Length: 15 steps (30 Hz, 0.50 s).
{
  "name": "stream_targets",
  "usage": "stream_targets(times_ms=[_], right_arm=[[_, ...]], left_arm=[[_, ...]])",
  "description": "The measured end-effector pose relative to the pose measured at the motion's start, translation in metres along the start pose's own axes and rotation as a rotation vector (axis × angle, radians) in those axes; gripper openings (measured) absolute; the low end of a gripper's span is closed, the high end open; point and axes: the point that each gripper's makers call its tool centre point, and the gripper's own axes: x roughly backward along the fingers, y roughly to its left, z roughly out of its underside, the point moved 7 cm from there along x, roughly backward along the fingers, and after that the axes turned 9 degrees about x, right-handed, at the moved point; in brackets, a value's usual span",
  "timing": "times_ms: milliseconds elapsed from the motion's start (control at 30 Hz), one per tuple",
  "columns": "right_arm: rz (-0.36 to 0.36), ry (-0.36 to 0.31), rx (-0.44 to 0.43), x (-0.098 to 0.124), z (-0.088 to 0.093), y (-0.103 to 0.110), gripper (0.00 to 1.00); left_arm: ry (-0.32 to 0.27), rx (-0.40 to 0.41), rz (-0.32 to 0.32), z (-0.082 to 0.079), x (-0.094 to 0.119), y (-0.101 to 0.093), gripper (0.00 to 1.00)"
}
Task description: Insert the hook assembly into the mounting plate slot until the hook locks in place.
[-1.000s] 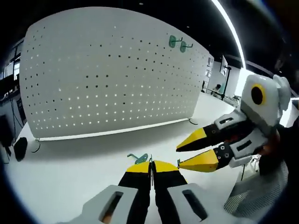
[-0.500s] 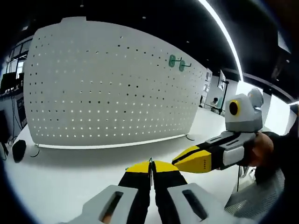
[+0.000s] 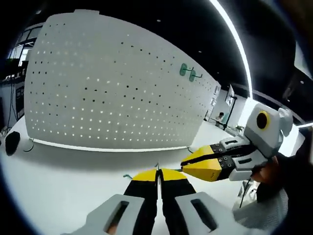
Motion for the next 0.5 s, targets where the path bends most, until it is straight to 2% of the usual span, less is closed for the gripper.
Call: stream_targets(times_ms=[67, 167, 233, 267, 333, 500], right_arm=[[0.002, -0.003, -0.007, 0.0, 0.0, -0.002, 0.01], [0.006, 0.02, 0.009, -0.003, 0.001, 0.0, 0.1], [0.0, 0.037, 0.051, -0.004, 0.002, 0.003, 0.06], [0.002, 0.038, 0.102, -0.006, 0.002, 0.004, 0.05], [0.014, 0.05, 0.142, -0.009, 0.003, 0.004, 0.05], [0.013, 0.053, 0.155, -0.012, 0.004, 0.002, 0.04]], left_arm=[[-0.004, 0.009, 0.002, 0.0, 0.001, 0.0, 0.01], [-0.008, 0.027, 0.008, 0.0, 0.001, -0.001, 0.01], [-0.006, 0.033, 0.013, 0.0, 0.001, -0.002, 0.01], [-0.005, 0.037, 0.018, 0.0, 0.001, -0.003, 0.01], [0.0, 0.037, 0.024, 0.001, 0.001, -0.004, 0.01], [0.0, 0.046, 0.043, 0.001, 0.001, -0.007, 0.01]])
